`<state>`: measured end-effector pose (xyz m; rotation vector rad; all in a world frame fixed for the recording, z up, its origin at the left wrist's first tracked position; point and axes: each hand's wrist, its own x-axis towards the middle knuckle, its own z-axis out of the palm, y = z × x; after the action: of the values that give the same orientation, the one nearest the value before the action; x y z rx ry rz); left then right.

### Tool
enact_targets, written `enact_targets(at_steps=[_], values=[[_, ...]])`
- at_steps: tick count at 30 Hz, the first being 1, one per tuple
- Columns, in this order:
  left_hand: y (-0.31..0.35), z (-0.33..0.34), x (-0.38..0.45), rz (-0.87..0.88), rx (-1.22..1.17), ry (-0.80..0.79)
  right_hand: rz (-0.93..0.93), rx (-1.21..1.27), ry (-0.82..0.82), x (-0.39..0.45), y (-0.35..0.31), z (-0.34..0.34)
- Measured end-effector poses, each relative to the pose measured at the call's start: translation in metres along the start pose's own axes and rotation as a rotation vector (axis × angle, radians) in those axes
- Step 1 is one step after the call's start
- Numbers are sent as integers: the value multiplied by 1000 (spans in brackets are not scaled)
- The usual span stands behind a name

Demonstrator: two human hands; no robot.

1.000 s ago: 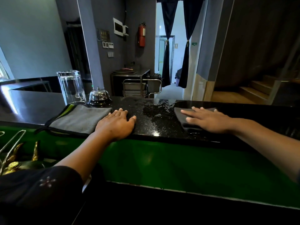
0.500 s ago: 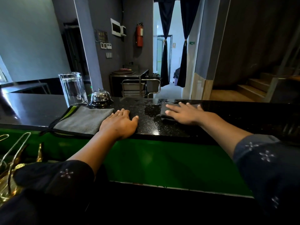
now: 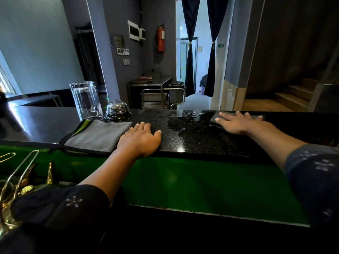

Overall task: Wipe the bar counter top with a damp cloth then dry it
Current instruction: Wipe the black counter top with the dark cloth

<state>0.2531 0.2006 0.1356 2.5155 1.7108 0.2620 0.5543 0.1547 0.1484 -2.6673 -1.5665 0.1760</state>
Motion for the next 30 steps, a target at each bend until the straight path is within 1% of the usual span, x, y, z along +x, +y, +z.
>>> enact_targets(at_steps=[3, 5, 7, 10, 12, 15, 16, 19, 21, 25, 30], values=[[1, -2, -1, 2, 2, -6, -158, 3, 17, -10, -54, 9], [0, -2, 0, -1, -11, -19, -253, 4, 6, -24, -78, 16], [-2, -2, 3, -3, -22, -35, -318, 3, -2, -37, -83, 20], [-1, -8, 3, 51, 51, -60, -375, -18, -8, -51, -57, 19], [-6, -23, 3, 118, 66, -5, -329, -32, -4, -46, -35, 14], [-36, -46, 8, 148, -88, 50, -181, -36, -7, -26, -9, 9], [-50, -48, 11, 137, -108, 24, -133, -22, -8, -19, -7, 9], [-83, -40, 12, 78, -36, -99, -22, 1, -25, 0, -15, 7], [-89, -30, 18, 85, 18, -97, 15, 20, -32, 9, -24, 6], [-88, -23, 22, 103, 28, -61, 11, 30, -33, 31, -41, 2], [-92, -20, 28, 97, 19, -44, -91, 12, -33, 48, -78, 4]])
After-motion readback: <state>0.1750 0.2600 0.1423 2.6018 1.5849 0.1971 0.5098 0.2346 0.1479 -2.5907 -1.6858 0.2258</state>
